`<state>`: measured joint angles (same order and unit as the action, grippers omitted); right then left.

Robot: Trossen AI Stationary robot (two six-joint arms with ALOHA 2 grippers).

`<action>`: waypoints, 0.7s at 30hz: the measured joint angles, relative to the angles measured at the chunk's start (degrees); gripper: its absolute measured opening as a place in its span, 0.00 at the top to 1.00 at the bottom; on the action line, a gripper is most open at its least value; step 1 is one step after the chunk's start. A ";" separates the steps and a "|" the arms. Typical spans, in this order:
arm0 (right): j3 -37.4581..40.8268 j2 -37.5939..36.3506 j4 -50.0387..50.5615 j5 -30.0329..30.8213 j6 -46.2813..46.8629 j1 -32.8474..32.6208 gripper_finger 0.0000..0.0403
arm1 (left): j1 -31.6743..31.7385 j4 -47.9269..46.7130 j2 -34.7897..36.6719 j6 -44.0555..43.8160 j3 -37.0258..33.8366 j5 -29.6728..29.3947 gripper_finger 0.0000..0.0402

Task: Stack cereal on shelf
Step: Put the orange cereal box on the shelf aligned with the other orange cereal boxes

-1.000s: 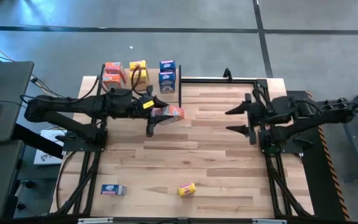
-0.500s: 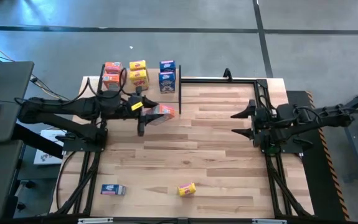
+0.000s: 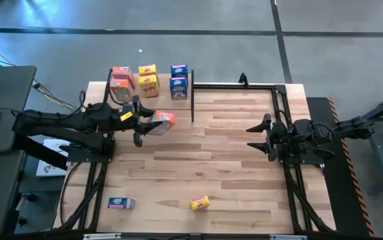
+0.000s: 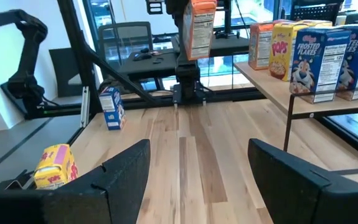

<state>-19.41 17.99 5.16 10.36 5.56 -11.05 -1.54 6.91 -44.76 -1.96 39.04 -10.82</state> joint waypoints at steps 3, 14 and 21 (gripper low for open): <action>1.94 -0.92 -1.56 -0.05 -0.18 0.00 0.35 | 0.00 3.45 2.01 0.06 -3.22 -0.08 0.60; 11.66 -5.08 -10.25 -0.11 -0.21 0.02 0.35 | 0.00 8.66 8.66 0.16 -10.44 -0.31 0.60; 16.67 -7.73 -13.13 0.52 1.36 0.02 0.35 | 0.00 11.34 11.33 1.45 -13.97 -2.98 0.60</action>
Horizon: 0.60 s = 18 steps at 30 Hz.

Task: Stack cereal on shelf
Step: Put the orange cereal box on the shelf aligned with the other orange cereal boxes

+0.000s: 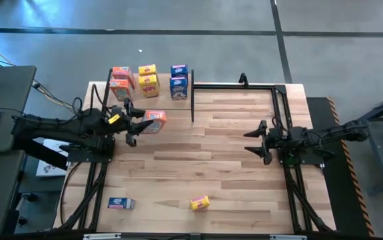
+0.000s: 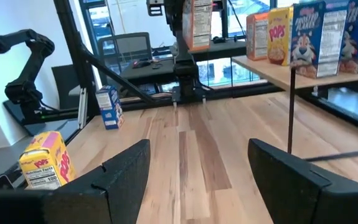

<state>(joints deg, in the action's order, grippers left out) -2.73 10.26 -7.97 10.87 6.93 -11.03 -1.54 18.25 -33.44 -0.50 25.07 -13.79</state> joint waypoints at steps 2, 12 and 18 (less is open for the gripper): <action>0.95 -0.41 -0.17 0.07 0.70 0.00 0.35 | 0.00 0.59 0.45 0.37 -1.06 -1.08 0.60; 2.15 -0.57 0.44 0.09 2.73 0.00 0.35 | 0.02 2.66 4.83 0.69 -6.25 -5.06 0.60; 2.15 -0.57 0.79 0.09 1.82 0.00 0.35 | 0.02 2.69 9.38 0.73 -9.02 -7.31 0.60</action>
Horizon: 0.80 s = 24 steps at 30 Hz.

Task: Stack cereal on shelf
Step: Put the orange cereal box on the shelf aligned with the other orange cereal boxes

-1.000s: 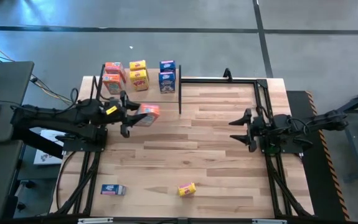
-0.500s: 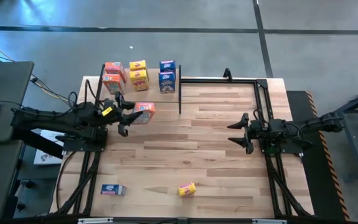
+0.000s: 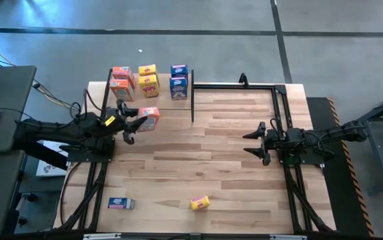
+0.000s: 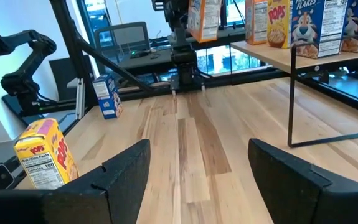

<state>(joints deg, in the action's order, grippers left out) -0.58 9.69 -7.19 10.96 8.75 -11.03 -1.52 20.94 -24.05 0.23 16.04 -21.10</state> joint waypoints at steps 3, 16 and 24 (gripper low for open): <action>0.00 0.02 1.17 0.00 0.20 0.00 0.35 | 0.00 0.00 2.46 0.00 -1.42 -0.67 0.60; 0.02 0.04 2.28 0.00 0.22 0.00 0.35 | 0.00 -0.68 7.48 0.46 -4.19 -0.79 0.60; 0.04 0.04 2.28 0.00 0.20 0.00 0.35 | 0.00 -0.46 7.51 -0.07 -4.19 -0.56 0.60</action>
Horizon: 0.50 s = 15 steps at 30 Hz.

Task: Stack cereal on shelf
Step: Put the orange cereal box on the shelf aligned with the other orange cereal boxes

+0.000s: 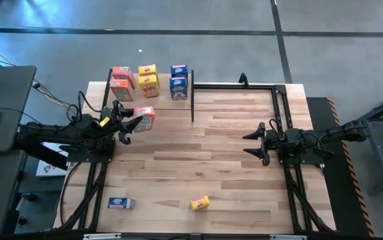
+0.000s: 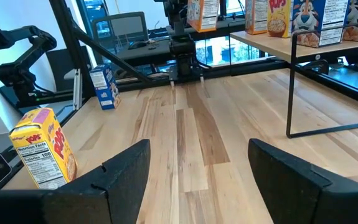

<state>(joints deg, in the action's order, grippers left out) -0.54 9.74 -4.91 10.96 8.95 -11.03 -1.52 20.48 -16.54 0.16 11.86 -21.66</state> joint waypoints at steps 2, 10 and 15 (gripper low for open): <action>0.00 0.00 0.00 0.00 0.00 0.00 0.35 | 0.00 -0.01 -0.01 -0.33 0.00 0.02 0.60; 0.02 0.00 0.00 0.00 0.00 0.00 0.35 | 0.00 1.36 -0.32 0.07 0.07 0.06 0.60; 0.02 0.00 -0.01 0.00 0.01 0.02 0.35 | 0.00 3.94 -3.75 0.71 0.09 0.10 0.60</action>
<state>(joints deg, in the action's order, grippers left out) -0.51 9.74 -4.92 10.96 8.96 -11.01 -1.52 24.43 -20.30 0.87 11.94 -21.56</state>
